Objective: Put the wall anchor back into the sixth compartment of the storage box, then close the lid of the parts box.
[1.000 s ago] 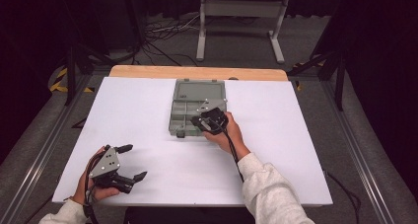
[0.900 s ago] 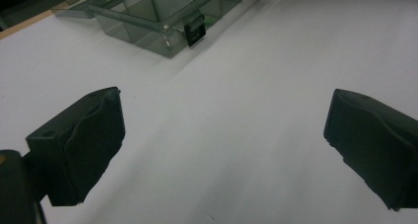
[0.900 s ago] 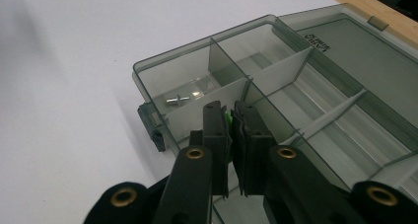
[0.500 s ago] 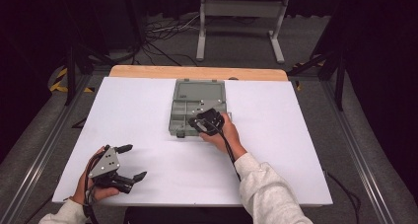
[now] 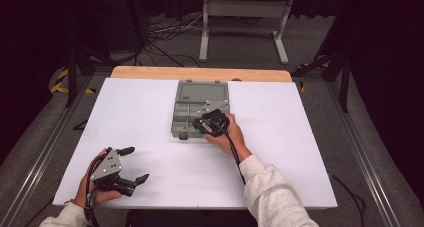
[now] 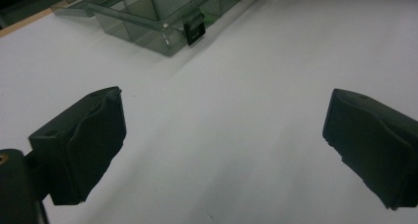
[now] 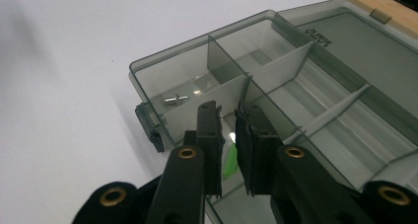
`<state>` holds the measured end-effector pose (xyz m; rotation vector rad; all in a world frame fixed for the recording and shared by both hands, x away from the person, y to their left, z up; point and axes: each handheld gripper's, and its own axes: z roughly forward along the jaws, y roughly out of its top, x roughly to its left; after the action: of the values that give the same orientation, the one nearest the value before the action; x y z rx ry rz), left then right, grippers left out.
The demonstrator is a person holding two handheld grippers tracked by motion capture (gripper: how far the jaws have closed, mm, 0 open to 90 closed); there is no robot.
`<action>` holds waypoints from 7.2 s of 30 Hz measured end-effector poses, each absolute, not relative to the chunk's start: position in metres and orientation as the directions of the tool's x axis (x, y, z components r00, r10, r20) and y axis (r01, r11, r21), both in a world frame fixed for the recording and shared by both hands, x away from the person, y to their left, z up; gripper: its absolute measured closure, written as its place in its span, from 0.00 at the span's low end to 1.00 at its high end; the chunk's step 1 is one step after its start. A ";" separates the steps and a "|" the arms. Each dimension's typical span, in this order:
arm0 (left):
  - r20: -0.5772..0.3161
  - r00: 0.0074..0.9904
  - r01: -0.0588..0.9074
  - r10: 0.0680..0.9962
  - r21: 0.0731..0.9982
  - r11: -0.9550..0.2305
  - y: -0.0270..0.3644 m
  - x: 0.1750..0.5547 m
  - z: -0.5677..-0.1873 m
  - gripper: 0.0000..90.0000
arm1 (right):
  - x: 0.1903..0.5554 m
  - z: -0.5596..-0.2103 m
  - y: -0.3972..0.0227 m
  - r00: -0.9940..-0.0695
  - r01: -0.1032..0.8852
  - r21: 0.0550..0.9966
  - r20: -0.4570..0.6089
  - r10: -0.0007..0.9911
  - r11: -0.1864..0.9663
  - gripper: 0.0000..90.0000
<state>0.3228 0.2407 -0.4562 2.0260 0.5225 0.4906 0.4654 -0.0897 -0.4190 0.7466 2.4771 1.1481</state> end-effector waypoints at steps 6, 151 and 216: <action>0.138 0.812 0.176 0.567 0.868 -0.464 0.237 0.325 -0.455 0.06 | 0.461 -0.411 -0.101 -0.810 0.307 0.801 -0.064 0.584 0.513 0.88; 0.061 0.699 0.490 0.713 0.686 -0.539 0.147 0.588 -0.456 1.00 | 0.586 -0.441 -0.186 -0.651 0.530 0.624 -0.133 0.747 0.574 1.00; 0.108 0.613 0.413 0.783 0.801 -0.434 0.131 0.611 -0.421 1.00 | 0.596 -0.418 -0.187 -0.574 0.359 0.821 -0.181 0.798 0.444 1.00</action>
<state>0.6113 0.1307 -0.4215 2.0690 0.9383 0.6137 0.5959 -0.1869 -0.4179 0.9664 2.1379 1.0254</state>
